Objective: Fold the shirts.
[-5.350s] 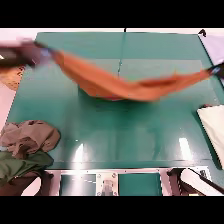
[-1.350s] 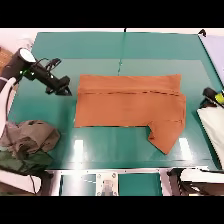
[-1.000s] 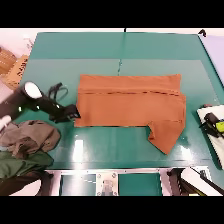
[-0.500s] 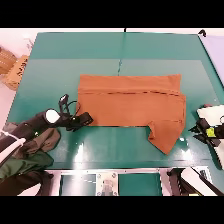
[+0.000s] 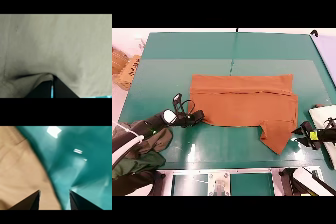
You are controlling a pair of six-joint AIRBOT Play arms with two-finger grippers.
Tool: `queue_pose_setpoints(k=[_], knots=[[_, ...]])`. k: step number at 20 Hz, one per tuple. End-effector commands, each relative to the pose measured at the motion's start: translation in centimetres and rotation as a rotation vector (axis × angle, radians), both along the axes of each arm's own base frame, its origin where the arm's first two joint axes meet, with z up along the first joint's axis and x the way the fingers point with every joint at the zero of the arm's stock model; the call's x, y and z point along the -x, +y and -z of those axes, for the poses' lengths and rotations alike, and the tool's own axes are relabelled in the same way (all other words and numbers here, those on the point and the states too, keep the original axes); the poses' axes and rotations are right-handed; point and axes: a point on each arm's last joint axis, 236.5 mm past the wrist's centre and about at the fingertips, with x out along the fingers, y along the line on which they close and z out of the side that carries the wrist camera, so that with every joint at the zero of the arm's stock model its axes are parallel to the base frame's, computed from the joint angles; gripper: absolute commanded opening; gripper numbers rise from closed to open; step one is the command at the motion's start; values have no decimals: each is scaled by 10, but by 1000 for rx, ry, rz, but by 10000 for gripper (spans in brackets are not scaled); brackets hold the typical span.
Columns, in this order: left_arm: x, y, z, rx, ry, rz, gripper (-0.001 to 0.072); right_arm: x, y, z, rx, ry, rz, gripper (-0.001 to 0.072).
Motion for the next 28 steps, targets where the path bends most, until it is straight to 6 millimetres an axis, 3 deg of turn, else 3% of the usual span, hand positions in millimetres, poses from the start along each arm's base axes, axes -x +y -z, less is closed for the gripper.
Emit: queue_pose_setpoints(k=[1,3,4,6,8,10,11,15,19,22,25,28], knots=[[-5,-2,-5,-3,-29,23,24,-12,27,12,-118,-61,8,429],[-1,-3,-4,-2,-16,33,23,-11,44,19,-195,-47,-4,417],[2,-4,-3,-4,-9,48,23,-7,54,19,-227,-30,-35,371],[8,-3,-2,-14,14,80,23,-2,66,12,-270,-19,-81,349],[10,3,-3,-35,37,120,23,-2,66,7,-270,-26,-94,186],[11,15,-8,-63,66,168,23,-10,57,-3,-229,-59,-111,106],[13,25,-10,-92,90,197,22,-14,51,-10,-199,-75,-123,19],[30,66,-22,-250,174,330,21,-3,28,-27,-66,-36,-139,18],[60,79,-41,-303,233,426,22,2,24,-44,-4,-53,-138,18],[59,78,-52,-303,227,462,22,-29,20,-82,23,-190,-126,18],[17,69,-81,-310,87,450,21,-73,23,-121,47,-325,-177,18],[-33,62,-103,-335,2,455,21,-131,27,-143,58,-431,-218,19]])
